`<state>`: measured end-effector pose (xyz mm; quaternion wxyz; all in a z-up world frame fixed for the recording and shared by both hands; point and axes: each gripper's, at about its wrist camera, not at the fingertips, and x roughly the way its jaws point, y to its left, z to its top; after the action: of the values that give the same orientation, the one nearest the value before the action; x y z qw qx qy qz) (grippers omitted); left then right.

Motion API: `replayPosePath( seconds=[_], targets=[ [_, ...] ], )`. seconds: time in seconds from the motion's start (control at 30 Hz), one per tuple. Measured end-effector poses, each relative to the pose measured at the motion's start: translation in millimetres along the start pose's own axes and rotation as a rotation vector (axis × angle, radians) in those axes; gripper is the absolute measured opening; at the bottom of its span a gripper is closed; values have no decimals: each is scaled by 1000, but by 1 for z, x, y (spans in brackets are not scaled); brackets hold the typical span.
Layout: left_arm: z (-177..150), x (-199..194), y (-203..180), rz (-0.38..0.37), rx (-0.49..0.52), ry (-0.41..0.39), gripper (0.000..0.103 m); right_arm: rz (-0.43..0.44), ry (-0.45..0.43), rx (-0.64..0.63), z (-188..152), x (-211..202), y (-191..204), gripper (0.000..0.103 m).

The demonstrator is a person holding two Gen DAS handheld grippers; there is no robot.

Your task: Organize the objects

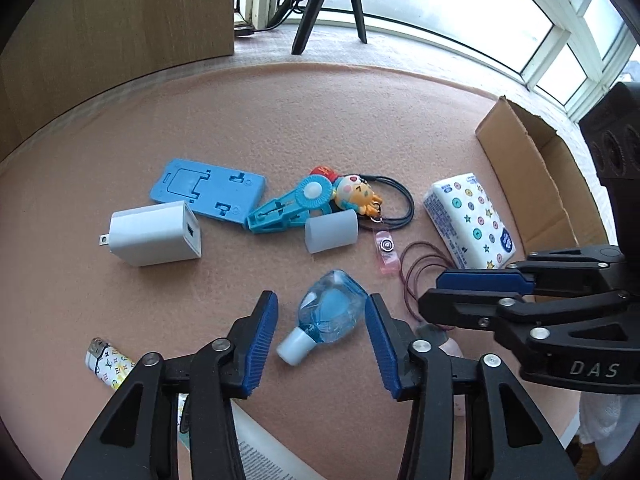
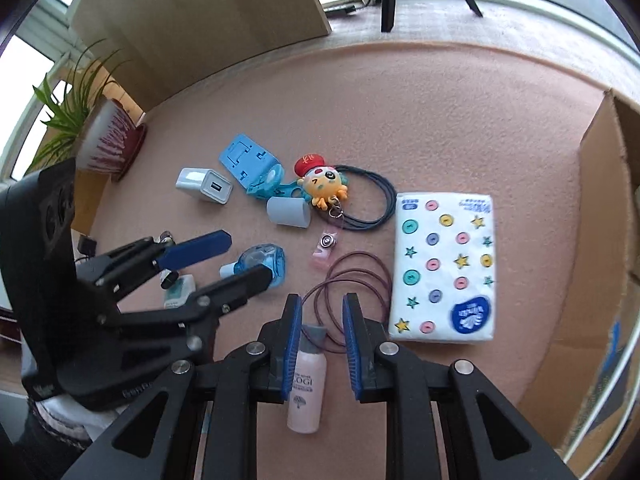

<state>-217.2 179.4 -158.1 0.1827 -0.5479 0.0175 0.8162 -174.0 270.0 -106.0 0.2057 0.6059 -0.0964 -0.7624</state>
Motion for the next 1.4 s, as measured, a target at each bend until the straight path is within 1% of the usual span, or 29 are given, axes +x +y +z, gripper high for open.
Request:
replayPosePath(
  seconds=[0.07, 0.13, 0.2, 0.27, 0.37, 0.47, 0.57, 0.6, 0.67, 0.73, 0.8, 0.9, 0.93, 0.97, 1.0, 1.07, 1.1, 1.17, 1.23, 1.3, 1.33, 1.4],
  targets=[
    [-3, 1, -1, -3, 3, 8, 39, 4, 18, 21, -1, 7, -5, 19],
    [-5, 2, -3, 8, 16, 9, 36, 11, 43, 42, -7, 13, -10, 19],
    [-8, 1, -3, 11, 24, 9, 35, 21, 47, 44, -15, 10, -13, 19],
    [-9, 0, -2, 6, 21, 11, 35, 11, 58, 45, -23, 7, -15, 16],
    [-12, -2, -1, 5, 23, 12, 35, -9, 83, 30, -38, 0, -16, 16],
    [-14, -3, -3, -1, 54, 20, 35, -29, 104, 5, -53, -6, -15, 16],
    [-16, -6, -3, -6, 50, 16, 35, -64, 118, -18, -65, -12, -13, 16],
    [-17, -7, -2, -12, 45, 13, 35, -72, 108, -17, -67, -15, -13, 16],
    [-17, -12, -1, -16, 37, 2, 35, -41, 55, 17, -69, -27, -15, 16],
    [-17, -15, 2, -16, 28, -9, 35, -2, -29, 97, -72, -44, -22, 18],
    [-16, -18, 4, -17, 24, -18, 35, -28, -75, 154, -74, -53, -28, 19],
    [-16, -22, 4, -11, 46, -29, 35, -86, -85, 156, -75, -51, -22, 18],
    [-16, -22, 3, -7, 53, -25, 39, -108, -82, 152, -76, -48, -18, 19],
    [-16, -22, 3, 0, 54, -23, 44, -117, -75, 149, -77, -46, -17, 19],
    [-17, -22, 4, 4, 54, -26, 45, -130, -70, 154, -82, -45, -20, 18],
    [-18, -21, 7, 9, 50, -24, 46, -149, -66, 176, -89, -43, -26, 18],
    [-19, -21, 8, 10, 49, -23, 46, -173, -69, 195, -92, -43, -29, 18],
    [-20, -18, 11, 15, 48, -14, 46, -204, -92, 225, -95, -40, -29, 17],
    [-20, -14, 12, 20, 52, -7, 46, -230, -88, 260, -98, -36, -30, 19],
    [-20, -12, 12, 18, 57, -4, 46, -260, -111, 250, -99, -34, -28, 20],
    [-21, -11, 12, 18, 62, -3, 46, -289, -112, 234, -97, -33, -26, 20],
    [-21, -8, 10, 20, 74, 1, 46, -303, -125, 222, -94, -31, -25, 20]
  ],
)
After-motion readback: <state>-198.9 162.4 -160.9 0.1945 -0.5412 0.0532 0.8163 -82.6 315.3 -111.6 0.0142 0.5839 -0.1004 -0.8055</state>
